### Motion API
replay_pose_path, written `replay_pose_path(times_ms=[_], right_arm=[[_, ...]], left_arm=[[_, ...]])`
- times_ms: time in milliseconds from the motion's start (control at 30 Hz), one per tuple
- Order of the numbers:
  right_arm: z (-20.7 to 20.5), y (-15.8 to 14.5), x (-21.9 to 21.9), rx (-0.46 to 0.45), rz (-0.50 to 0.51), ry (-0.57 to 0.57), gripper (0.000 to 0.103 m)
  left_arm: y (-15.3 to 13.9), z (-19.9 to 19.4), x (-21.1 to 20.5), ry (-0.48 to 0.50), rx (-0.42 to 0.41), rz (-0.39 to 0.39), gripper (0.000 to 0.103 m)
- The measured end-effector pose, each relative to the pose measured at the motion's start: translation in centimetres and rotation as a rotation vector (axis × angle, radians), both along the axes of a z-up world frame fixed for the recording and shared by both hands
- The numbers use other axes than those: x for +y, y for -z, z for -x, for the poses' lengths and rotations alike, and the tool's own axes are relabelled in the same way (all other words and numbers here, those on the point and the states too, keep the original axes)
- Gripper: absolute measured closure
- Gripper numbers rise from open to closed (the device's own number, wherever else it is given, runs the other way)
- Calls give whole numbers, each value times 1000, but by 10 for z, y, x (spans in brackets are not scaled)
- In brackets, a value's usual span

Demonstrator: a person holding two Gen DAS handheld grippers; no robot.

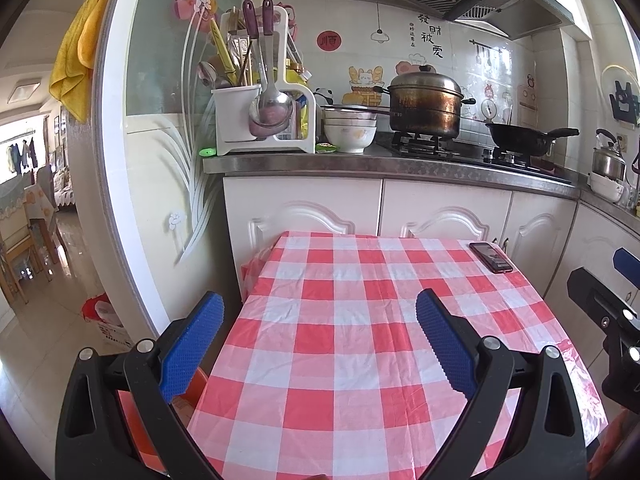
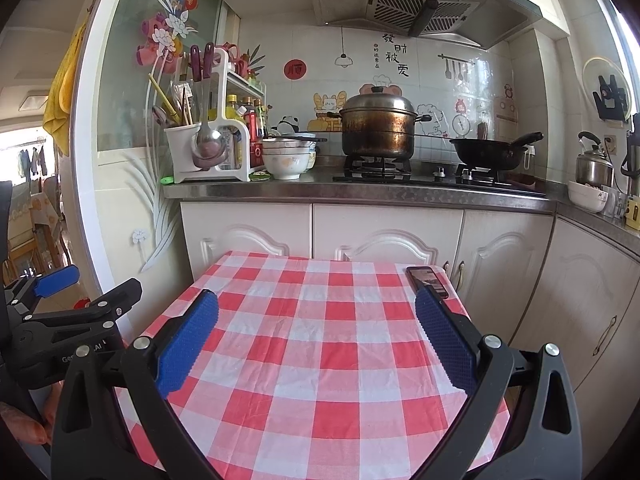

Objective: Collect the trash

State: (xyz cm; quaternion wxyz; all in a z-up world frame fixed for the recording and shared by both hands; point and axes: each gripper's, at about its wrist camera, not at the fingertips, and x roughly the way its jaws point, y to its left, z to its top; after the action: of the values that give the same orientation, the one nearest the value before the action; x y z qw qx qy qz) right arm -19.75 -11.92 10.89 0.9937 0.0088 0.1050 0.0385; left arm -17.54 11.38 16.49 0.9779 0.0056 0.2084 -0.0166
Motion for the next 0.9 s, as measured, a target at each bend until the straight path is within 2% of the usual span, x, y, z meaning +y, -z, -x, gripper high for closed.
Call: replay_pose_path(times_ms=[533, 900], right_arm=[[-12, 10, -7, 27, -15, -9, 4], [-24, 21, -13, 66, -36, -13, 4]], left_arm=[[7, -11, -8, -4, 17, -14, 7], [23, -26, -18, 22, 69, -17, 7]])
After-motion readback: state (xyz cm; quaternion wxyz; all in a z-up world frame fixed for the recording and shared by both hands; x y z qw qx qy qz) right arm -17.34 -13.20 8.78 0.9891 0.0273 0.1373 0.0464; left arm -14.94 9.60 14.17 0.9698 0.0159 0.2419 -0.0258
